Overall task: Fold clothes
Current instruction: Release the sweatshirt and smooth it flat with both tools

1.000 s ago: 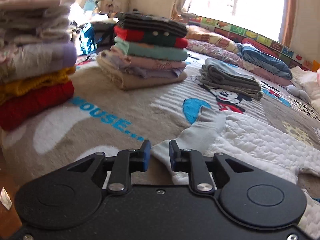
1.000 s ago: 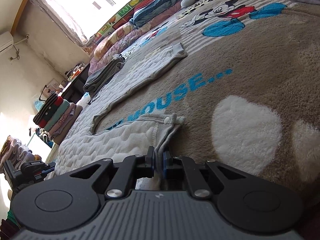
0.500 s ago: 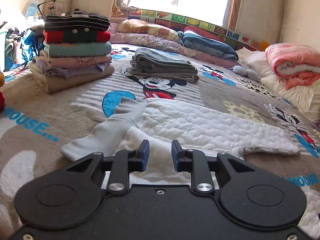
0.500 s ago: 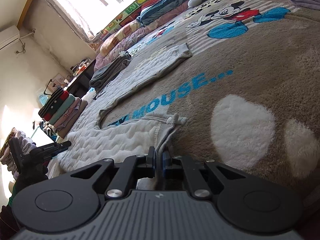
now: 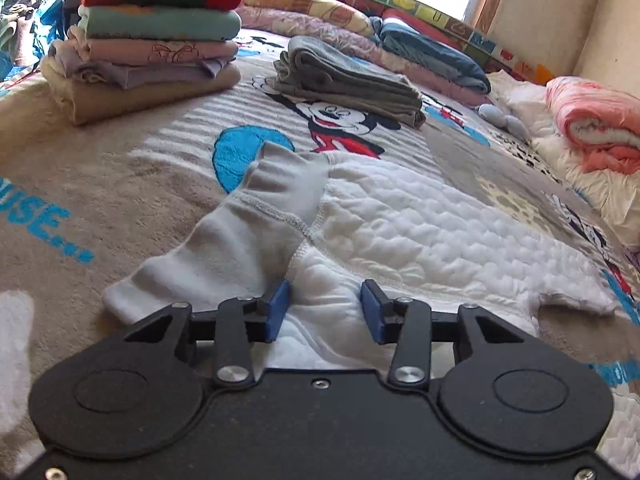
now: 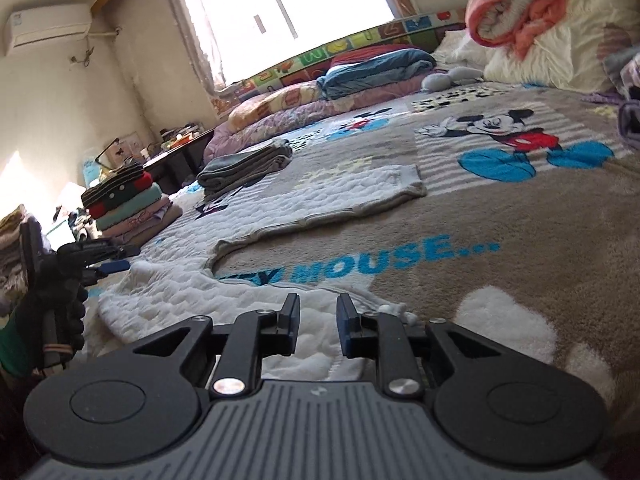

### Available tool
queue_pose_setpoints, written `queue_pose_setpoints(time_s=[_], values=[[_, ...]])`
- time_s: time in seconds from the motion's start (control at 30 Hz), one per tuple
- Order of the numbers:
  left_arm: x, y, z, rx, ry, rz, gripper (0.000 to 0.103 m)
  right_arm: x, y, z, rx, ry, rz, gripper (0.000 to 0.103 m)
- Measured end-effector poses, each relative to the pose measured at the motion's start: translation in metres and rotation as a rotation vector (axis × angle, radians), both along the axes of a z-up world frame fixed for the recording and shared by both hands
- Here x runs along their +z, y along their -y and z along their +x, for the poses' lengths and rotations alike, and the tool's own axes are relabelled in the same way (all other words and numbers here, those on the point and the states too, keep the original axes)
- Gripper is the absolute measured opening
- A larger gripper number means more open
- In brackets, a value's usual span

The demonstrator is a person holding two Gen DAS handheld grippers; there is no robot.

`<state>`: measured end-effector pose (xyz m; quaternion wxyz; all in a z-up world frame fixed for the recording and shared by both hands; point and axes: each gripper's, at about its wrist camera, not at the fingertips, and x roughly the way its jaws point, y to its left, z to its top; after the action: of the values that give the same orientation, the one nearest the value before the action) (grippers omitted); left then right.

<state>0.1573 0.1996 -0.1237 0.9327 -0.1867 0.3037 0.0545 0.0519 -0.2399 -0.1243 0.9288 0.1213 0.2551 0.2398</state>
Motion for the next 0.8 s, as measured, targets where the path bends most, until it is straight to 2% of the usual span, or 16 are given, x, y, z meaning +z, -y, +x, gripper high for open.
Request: queue_pose_setpoints(time_s=[0.07,0.13,0.23,0.33,0.43,0.53,0.57,0.6,0.63,0.7,0.73,0.8], values=[[0.008,-0.015,-0.01,0.078,0.047,-0.101,0.035,0.002,-0.022,-0.002,0.062,0.03,-0.074,0.025],[0.016,-0.029,-0.022,0.139,0.117,-0.119,0.035,0.005,-0.04,-0.003,0.114,0.061,-0.131,0.025],[0.017,-0.041,-0.03,0.167,0.165,-0.17,0.035,0.012,-0.071,0.0,0.193,0.102,-0.199,0.025],[0.025,-0.019,-0.023,0.075,0.178,-0.047,0.035,0.022,-0.109,0.007,0.269,0.151,-0.284,0.025],[0.027,0.017,-0.016,-0.055,0.182,0.132,0.034,0.032,-0.151,0.023,0.327,0.174,-0.305,0.025],[0.015,0.039,-0.006,-0.179,0.115,0.244,0.033,0.038,-0.191,0.042,0.365,0.19,-0.321,0.025],[0.004,0.046,0.001,-0.222,0.036,0.309,0.033,0.038,-0.203,0.049,0.371,0.185,-0.329,0.025],[-0.005,0.05,0.002,-0.246,0.014,0.362,0.033,0.035,-0.212,0.056,0.374,0.173,-0.34,0.025],[-0.006,0.051,0.002,-0.252,0.016,0.377,0.033,0.031,-0.221,0.063,0.376,0.16,-0.351,0.025],[-0.008,0.05,0.001,-0.26,0.024,0.387,0.033,0.011,-0.237,0.081,0.411,0.035,-0.377,0.027],[-0.009,0.048,0.0,-0.264,0.027,0.384,0.033,0.004,-0.239,0.081,0.418,0.013,-0.378,0.027],[-0.009,0.046,-0.002,-0.266,0.036,0.367,0.033,0.0,-0.234,0.073,0.412,0.041,-0.36,0.028]])
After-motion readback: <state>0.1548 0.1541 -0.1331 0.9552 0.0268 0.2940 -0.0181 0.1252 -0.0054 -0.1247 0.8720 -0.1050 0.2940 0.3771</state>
